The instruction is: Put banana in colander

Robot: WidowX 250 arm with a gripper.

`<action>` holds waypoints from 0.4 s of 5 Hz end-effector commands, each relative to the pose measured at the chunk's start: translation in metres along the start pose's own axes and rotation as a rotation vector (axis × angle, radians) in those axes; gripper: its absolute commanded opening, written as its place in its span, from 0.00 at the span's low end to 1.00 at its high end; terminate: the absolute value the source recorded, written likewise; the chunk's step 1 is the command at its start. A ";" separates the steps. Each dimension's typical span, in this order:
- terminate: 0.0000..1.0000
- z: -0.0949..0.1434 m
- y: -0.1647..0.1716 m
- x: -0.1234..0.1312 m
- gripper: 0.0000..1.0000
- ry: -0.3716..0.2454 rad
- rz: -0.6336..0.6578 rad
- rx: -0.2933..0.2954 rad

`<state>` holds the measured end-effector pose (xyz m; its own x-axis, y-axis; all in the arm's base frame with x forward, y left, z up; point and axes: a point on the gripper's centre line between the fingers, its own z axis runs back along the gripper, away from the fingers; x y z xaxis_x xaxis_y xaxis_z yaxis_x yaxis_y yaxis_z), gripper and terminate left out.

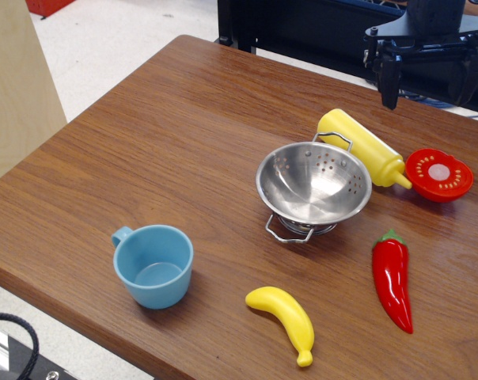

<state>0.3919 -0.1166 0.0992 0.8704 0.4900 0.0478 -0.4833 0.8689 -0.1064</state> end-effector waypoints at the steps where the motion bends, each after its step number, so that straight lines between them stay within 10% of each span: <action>1: 0.00 0.000 0.000 0.000 1.00 0.000 0.000 0.000; 2: 0.00 0.012 0.024 -0.035 1.00 -0.027 -0.020 0.008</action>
<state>0.3401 -0.1089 0.0799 0.8779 0.4785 0.0188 -0.4775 0.8777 -0.0394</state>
